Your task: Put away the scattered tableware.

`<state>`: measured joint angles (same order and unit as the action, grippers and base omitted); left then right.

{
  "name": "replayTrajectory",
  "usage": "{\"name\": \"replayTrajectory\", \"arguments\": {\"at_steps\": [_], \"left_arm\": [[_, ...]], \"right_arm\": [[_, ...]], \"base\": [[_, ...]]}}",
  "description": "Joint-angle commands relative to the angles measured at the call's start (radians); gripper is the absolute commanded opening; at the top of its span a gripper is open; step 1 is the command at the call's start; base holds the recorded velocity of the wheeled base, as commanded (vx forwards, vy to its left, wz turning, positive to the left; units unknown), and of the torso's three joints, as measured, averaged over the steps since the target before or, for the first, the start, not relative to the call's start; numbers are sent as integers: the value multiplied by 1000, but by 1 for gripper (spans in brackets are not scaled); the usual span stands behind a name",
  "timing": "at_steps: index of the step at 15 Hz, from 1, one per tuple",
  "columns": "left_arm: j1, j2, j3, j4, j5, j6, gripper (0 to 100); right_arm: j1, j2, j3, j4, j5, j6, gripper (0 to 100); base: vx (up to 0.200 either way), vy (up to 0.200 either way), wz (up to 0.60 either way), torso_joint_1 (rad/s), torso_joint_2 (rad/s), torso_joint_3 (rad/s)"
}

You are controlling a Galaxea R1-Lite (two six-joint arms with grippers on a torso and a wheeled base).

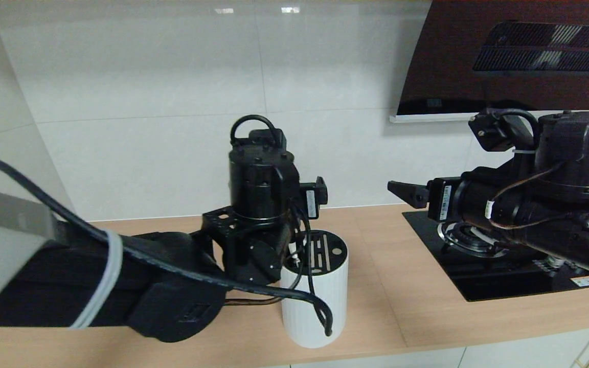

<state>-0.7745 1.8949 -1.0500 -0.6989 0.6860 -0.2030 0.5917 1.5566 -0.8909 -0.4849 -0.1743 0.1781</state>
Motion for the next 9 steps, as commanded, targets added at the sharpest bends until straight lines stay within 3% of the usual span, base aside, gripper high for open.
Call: {"name": "replayTrajectory", "arguments": {"at_steps": [1, 3, 5, 7, 9], "left_arm": [[67, -263, 94, 3, -95, 0, 100], [149, -382, 166, 10, -177, 7, 100], [276, -528, 304, 45, -189, 16, 100], [337, -686, 441, 53, -190, 30, 100], [339, -872, 573, 78, -189, 60, 100]], "right_arm": [[-62, -53, 32, -4, 2, -83, 100], [-133, -112, 84, -6, 2, -108, 100], [-187, -257, 202, -6, -2, -112, 100], [-266, -428, 355, -6, 16, -117, 100], [-359, -632, 472, 3, 61, -120, 100]], "base": [[0, 0, 0, 0, 0, 0], [0, 0, 0, 0, 0, 0], [0, 0, 0, 0, 0, 0], [0, 0, 0, 0, 0, 0], [0, 0, 0, 0, 0, 0]]}}
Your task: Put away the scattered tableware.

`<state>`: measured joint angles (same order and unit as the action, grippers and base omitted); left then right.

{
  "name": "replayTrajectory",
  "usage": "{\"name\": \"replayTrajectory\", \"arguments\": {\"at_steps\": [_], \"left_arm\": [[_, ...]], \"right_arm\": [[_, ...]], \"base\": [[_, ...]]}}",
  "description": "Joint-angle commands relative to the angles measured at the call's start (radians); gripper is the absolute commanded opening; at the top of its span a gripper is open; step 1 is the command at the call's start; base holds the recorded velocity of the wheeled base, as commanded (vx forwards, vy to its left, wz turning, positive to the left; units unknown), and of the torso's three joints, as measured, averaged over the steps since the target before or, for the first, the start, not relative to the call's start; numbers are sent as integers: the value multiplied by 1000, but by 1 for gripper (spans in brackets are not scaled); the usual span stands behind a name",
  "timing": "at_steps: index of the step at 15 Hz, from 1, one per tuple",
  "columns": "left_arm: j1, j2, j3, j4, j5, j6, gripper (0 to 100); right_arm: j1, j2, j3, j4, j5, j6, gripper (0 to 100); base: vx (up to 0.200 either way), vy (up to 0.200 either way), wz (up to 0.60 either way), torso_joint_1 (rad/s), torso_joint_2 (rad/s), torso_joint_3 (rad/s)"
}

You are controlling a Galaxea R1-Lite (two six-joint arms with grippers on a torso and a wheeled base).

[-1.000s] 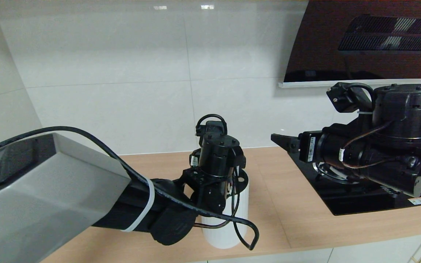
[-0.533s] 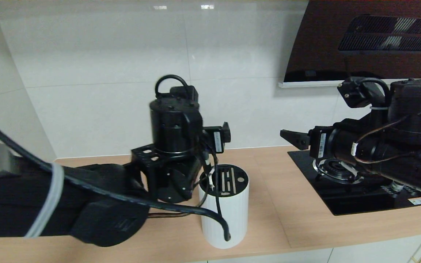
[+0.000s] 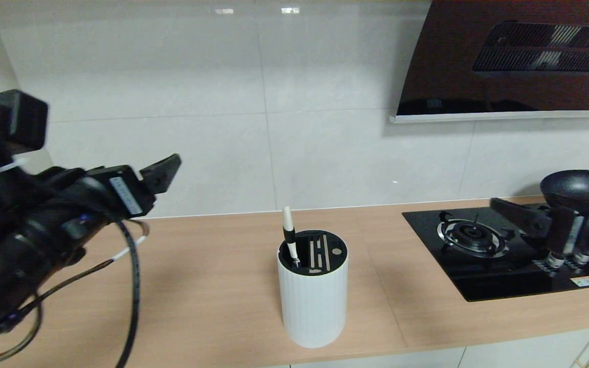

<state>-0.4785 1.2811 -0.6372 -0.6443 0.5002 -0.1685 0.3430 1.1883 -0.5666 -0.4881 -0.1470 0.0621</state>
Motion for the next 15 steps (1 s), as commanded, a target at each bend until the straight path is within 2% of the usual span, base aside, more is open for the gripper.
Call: {"name": "replayTrajectory", "arguments": {"at_steps": [1, 3, 5, 6, 7, 8, 9, 11, 14, 15], "left_arm": [[43, -353, 214, 58, -2, 50, 100], [43, -536, 291, 163, 0, 78, 100], [107, -724, 326, 308, -2, 81, 100], [138, -813, 327, 371, -5, 81, 100], [172, -899, 327, 422, -8, 84, 100], [172, -899, 327, 422, -8, 84, 100], [247, -1069, 326, 531, -38, 110, 100], [307, -1191, 327, 627, -92, 167, 100], [363, -1186, 389, 571, -61, 169, 100], [411, -1192, 427, 540, -55, 172, 100]], "right_arm": [[-136, -366, 188, 13, 57, -4, 100], [-156, -561, 234, 97, 60, -4, 100], [-167, -776, 221, 312, 43, -4, 100], [-203, -852, 214, 399, 35, -5, 100], [-245, -909, 215, 450, 38, -5, 100], [-245, -909, 215, 450, 38, -5, 100], [-288, -1038, 225, 517, 63, -16, 100], [-305, -1125, 232, 576, 89, -87, 100], [-340, -1188, 289, 574, 124, -137, 100], [-340, -1188, 309, 557, 101, -150, 100]], "base": [[0, 0, 0, 0, 0, 0], [0, 0, 0, 0, 0, 0], [0, 0, 0, 0, 0, 0], [0, 0, 0, 0, 0, 0], [0, 0, 0, 0, 0, 0], [0, 0, 0, 0, 0, 0], [0, 0, 0, 0, 0, 0], [0, 0, 0, 0, 0, 0], [0, 0, 0, 0, 0, 0], [0, 0, 0, 0, 0, 0]]}}
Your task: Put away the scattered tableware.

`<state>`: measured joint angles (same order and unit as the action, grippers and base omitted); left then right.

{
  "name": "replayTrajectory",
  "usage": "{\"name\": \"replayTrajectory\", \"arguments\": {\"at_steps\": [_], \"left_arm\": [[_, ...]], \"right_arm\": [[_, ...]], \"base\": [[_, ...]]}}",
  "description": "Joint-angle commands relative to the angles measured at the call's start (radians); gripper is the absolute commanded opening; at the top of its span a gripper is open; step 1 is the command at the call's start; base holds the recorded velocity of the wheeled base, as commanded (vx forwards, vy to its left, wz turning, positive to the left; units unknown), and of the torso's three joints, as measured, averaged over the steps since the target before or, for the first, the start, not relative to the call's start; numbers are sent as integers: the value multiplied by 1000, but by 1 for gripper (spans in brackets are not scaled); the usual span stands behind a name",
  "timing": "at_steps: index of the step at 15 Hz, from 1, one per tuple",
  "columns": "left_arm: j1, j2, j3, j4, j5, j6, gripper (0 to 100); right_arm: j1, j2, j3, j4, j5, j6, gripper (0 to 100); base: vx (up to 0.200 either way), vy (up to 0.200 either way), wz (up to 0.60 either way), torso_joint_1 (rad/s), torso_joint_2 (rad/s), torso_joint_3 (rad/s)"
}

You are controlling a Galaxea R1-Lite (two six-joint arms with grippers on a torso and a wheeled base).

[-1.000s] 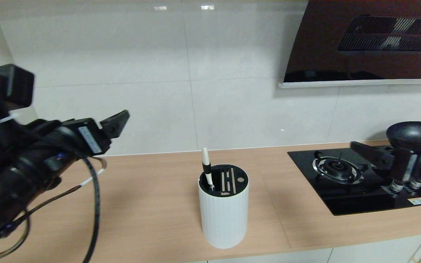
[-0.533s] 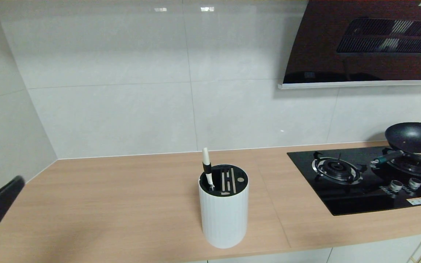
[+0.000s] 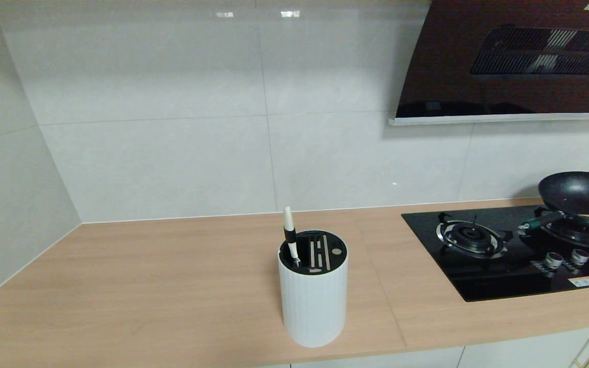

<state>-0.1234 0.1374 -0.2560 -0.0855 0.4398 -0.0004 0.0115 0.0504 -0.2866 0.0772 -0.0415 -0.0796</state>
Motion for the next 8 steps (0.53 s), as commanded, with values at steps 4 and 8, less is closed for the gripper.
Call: {"name": "replayTrajectory", "arguments": {"at_steps": [4, 8], "left_arm": [[122, -137, 241, -80, -53, 85, 100], [122, -137, 256, 52, -247, 14, 100]], "right_arm": [[-8, -50, 129, -62, -18, 1, 100], [-8, -50, 287, -143, -8, 35, 100]], "base": [[0, 0, 0, 0, 0, 0], [0, 0, 0, 0, 0, 0]]}}
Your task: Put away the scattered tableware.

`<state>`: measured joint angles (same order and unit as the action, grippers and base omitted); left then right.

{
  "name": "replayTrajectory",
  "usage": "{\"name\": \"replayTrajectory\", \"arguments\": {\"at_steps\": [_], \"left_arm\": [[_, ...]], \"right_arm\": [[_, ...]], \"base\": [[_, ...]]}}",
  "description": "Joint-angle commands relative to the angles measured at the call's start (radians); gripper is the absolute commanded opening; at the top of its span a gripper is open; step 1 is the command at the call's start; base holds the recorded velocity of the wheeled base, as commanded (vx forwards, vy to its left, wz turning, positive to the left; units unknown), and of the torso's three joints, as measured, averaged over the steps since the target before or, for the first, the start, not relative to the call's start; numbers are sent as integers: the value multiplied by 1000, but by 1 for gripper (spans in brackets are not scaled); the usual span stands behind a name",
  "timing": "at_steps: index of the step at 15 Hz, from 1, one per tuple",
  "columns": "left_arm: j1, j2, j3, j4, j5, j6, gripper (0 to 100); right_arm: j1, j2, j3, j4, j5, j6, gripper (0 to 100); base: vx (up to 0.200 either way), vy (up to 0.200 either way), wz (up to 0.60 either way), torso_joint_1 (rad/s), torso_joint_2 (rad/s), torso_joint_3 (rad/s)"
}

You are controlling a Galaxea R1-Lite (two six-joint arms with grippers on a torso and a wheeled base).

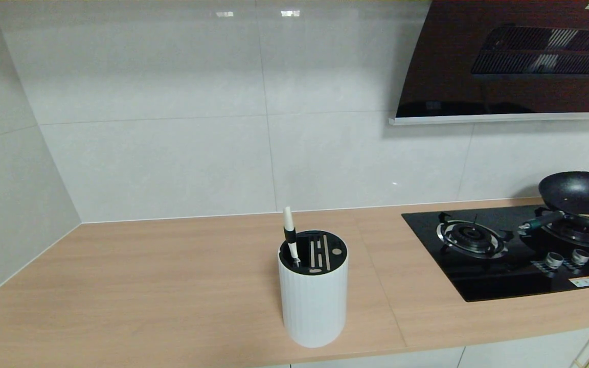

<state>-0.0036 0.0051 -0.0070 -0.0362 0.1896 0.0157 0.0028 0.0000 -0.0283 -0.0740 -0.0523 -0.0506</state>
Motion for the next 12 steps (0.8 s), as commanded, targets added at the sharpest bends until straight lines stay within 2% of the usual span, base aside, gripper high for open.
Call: {"name": "replayTrajectory", "arguments": {"at_steps": [1, 2, 3, 4, 5, 7, 12], "left_arm": [[2, -5, 7, 7, -68, -7, 100], [2, -5, 7, 7, -104, -8, 100], [2, -5, 7, 24, -177, -16, 100], [2, -5, 7, 32, -200, -8, 100], [2, -5, 7, 35, -206, 4, 100], [2, -5, 7, 36, -217, 24, 100], [1, -5, 7, 39, -219, 23, 100]], "right_arm": [[0, 0, 28, 23, 5, 20, 100], [0, 0, 28, 23, 5, 20, 100], [0, 0, 28, 23, 5, 18, 100], [0, 0, 28, 28, 9, 18, 100], [0, 0, 28, 80, 39, 17, 100], [0, 0, 28, 74, 55, 20, 100], [2, 0, 28, 74, 57, 20, 100]], "base": [[0, 0, 0, 0, 0, 0], [0, 0, 0, 0, 0, 0], [0, 0, 0, 0, 0, 0], [0, 0, 0, 0, 0, 0], [0, 0, 0, 0, 0, 0], [0, 0, 0, 0, 0, 0], [0, 0, 0, 0, 0, 0]]}}
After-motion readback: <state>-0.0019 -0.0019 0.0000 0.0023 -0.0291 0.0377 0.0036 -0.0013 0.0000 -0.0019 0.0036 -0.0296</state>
